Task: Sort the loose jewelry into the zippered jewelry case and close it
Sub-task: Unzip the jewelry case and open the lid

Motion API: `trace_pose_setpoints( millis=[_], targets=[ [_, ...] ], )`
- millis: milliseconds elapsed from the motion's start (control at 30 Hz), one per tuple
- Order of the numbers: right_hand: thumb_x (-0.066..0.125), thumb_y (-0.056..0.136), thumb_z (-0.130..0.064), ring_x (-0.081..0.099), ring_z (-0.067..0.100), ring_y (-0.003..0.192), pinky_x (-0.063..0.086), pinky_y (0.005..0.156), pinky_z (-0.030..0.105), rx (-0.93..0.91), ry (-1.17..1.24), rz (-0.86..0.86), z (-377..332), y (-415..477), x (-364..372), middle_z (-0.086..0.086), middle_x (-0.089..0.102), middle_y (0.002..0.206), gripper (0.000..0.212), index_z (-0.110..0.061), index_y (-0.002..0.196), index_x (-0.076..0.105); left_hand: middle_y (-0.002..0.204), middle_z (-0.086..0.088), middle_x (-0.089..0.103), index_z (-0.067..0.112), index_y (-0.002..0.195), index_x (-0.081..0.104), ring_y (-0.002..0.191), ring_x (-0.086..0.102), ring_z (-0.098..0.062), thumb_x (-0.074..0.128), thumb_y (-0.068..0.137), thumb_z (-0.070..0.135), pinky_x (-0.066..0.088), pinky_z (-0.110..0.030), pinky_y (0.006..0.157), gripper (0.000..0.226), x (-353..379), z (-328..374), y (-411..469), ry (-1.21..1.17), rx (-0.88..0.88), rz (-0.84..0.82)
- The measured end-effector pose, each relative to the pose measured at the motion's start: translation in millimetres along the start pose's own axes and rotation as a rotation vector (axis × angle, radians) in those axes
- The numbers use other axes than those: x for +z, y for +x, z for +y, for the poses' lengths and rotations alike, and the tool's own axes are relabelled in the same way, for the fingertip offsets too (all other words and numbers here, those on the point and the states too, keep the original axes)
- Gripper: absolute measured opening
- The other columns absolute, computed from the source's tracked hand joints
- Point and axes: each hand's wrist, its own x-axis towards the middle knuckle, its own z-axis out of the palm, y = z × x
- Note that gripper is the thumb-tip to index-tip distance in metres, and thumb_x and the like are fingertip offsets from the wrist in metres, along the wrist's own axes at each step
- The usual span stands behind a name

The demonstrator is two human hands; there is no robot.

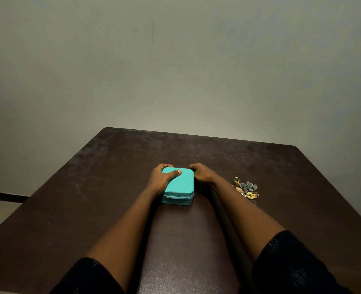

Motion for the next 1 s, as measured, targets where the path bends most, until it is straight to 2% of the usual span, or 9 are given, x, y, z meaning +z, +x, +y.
trace_pose_setpoints(
  millis=[133,267,400,500,600,667,767,867,1000],
  targets=[
    [0.049,0.093,-0.013,0.047,0.019,0.085,0.035,0.063,0.027,-0.040,-0.027,0.059,-0.6,-2.3,2.8,0.012,0.055,0.096,0.008,-0.008,0.087,0.047,0.107,-0.009,0.064,0.017,0.108,0.058,0.095,0.064,-0.025,0.077,0.073,0.032,0.054,-0.042,0.085,0.042,-0.7,0.2,-0.3,0.004,-0.003,-0.008],
    [0.048,0.092,-0.006,0.054,0.020,0.088,0.040,0.074,0.029,-0.038,-0.022,0.041,2.7,-2.5,-0.2,0.016,0.064,0.100,0.019,0.001,0.100,0.064,0.108,-0.011,0.064,0.012,0.109,0.057,0.095,0.063,-0.025,0.075,0.076,0.026,0.052,-0.037,0.079,0.041,0.4,1.8,-3.1,-0.001,0.018,-0.010],
    [0.049,0.092,-0.007,0.054,0.018,0.088,0.040,0.074,0.028,-0.045,-0.016,0.078,5.5,-4.8,-1.6,0.011,0.063,0.096,0.014,-0.008,0.092,0.063,0.108,-0.011,0.064,0.013,0.109,0.057,0.095,0.064,-0.025,0.075,0.076,0.028,0.052,-0.037,0.078,0.040,-0.4,2.4,-3.5,0.012,0.010,-0.011],
    [0.052,0.092,-0.009,0.057,0.020,0.090,0.041,0.075,0.027,-0.055,-0.022,0.138,9.9,-5.2,-1.1,0.014,0.067,0.102,0.014,-0.003,0.095,0.064,0.114,-0.010,0.063,0.015,0.112,0.056,0.096,0.063,-0.023,0.074,0.077,0.030,0.052,-0.037,0.081,0.042,1.2,3.3,-5.8,0.067,0.003,-0.024],
    [0.054,0.091,-0.011,0.058,0.019,0.090,0.038,0.073,0.024,-0.066,-0.029,0.165,10.8,-7.3,-0.8,0.014,0.068,0.105,0.016,-0.001,0.098,0.065,0.138,-0.004,0.046,0.021,0.130,0.047,0.123,0.047,-0.021,0.066,0.084,0.031,0.041,-0.035,0.098,0.050,-0.1,10.8,-9.0,0.406,0.252,0.039],
    [0.055,0.090,-0.010,0.055,0.014,0.087,0.036,0.072,0.022,-0.074,-0.031,0.180,11.6,-6.7,-0.2,0.015,0.068,0.104,0.016,-0.001,0.097,0.066,0.147,0.001,0.035,0.024,0.137,0.043,0.135,0.032,-0.017,0.056,0.091,0.034,0.029,-0.033,0.109,0.049,-5.2,19.2,-13.8,0.677,0.490,-0.056],
    [0.056,0.087,-0.005,0.056,0.016,0.085,0.041,0.075,0.026,-0.070,0.023,0.230,12.7,-6.9,0.7,0.015,0.069,0.100,0.014,0.000,0.095,0.066,0.140,0.005,0.047,0.025,0.130,0.054,0.130,0.039,-0.012,0.041,0.087,0.051,0.031,-0.033,0.111,0.052,-15.7,20.1,-21.7,0.944,0.606,-0.213],
    [0.056,0.087,-0.003,0.059,0.022,0.089,0.044,0.078,0.030,-0.044,0.029,0.244,12.5,-10.1,1.9,0.014,0.067,0.098,0.012,0.000,0.095,0.065,0.137,0.009,0.052,0.027,0.129,0.056,0.128,0.043,-0.009,0.032,0.076,0.066,0.038,-0.032,0.106,0.070,-24.1,11.5,-27.1,0.920,0.589,-0.198],
    [0.053,0.091,-0.013,0.055,0.028,0.104,0.041,0.093,0.041,0.004,-0.084,0.318,10.4,-17.3,5.5,0.011,0.062,0.108,0.012,-0.007,0.095,0.063,0.142,0.008,0.047,0.025,0.132,0.054,0.134,0.037,-0.008,0.036,0.082,0.059,0.028,-0.024,0.109,0.062,-21.1,4.0,-34.9,0.844,0.579,-0.177]
  ],
)
